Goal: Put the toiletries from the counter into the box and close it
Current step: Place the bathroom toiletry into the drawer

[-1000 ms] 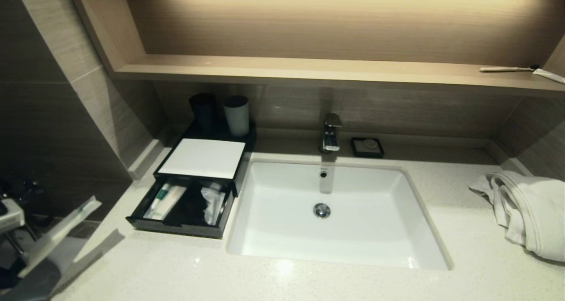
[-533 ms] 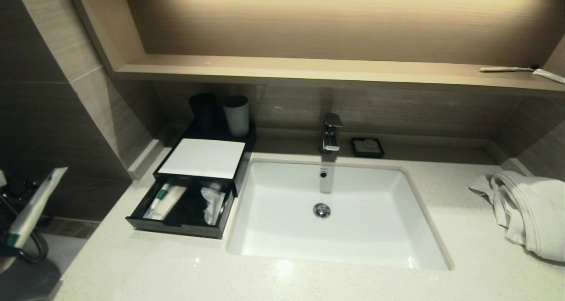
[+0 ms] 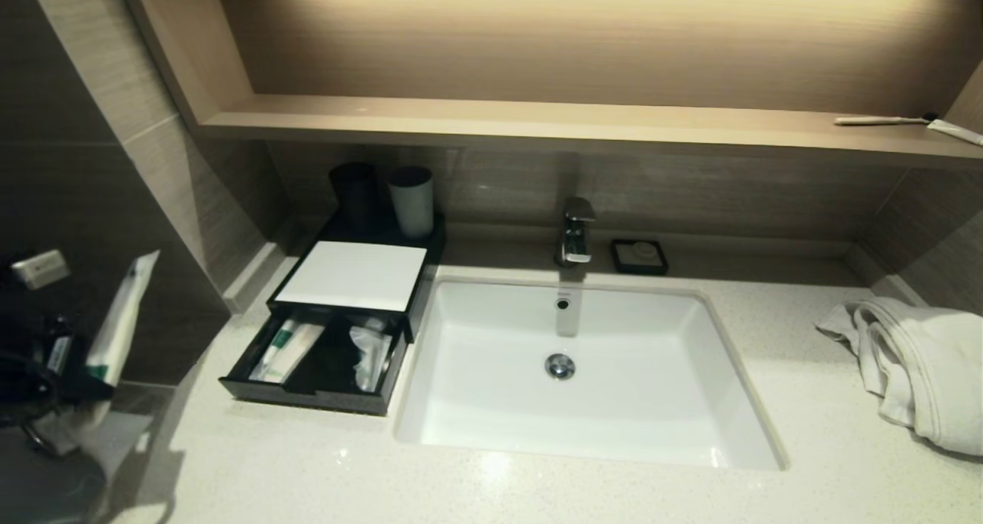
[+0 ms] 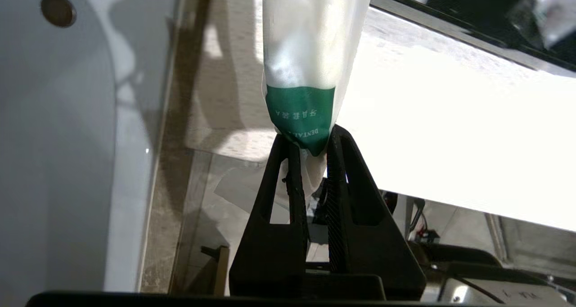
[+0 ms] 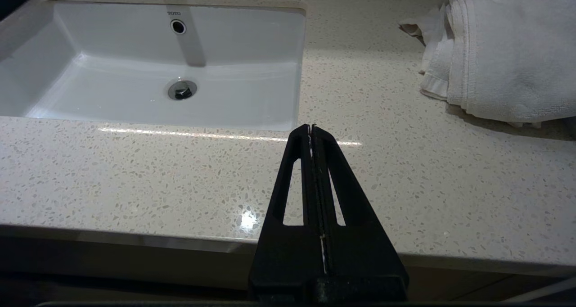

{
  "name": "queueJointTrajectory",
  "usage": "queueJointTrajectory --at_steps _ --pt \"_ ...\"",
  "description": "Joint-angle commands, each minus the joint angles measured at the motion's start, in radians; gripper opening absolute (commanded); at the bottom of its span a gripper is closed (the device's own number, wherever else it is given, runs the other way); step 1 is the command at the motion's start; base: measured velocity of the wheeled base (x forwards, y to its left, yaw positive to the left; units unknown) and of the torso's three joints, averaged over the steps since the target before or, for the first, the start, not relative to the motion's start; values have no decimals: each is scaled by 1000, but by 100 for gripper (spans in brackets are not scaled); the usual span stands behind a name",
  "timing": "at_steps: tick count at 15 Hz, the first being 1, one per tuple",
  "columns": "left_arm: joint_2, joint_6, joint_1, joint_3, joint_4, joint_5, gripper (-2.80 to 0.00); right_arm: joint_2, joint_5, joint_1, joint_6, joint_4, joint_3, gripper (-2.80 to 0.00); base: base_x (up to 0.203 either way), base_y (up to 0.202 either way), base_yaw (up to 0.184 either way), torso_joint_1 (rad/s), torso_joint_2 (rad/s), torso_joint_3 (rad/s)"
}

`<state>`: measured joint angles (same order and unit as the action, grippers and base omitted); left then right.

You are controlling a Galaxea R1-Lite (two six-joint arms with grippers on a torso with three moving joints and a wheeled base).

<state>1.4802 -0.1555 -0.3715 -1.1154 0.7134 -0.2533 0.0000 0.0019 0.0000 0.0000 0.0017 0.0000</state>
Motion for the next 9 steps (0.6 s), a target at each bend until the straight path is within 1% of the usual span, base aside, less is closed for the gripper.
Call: queueJointTrajectory --at_steps 1,2,3,4,6,9 --pt "-31 25 97 5 4 54 -280 0 1 0 0 0 0 -280 0 0 0 0 0 0" --pt "-34 53 134 3 1 84 -280 0 0 0 0 0 0 -280 0 0 0 0 0 0" --pt "-35 77 173 0 3 99 -280 0 1 0 0 0 0 -280 0 0 0 0 0 0" --pt "-36 87 204 -2 6 123 -280 0 1 0 0 0 0 -280 0 0 0 0 0 0" --pt "-27 94 259 -4 14 169 -280 0 1 0 0 0 0 -280 0 0 0 0 0 0" --pt "14 96 296 -45 61 220 -280 0 1 0 0 0 0 -280 0 0 0 0 0 0"
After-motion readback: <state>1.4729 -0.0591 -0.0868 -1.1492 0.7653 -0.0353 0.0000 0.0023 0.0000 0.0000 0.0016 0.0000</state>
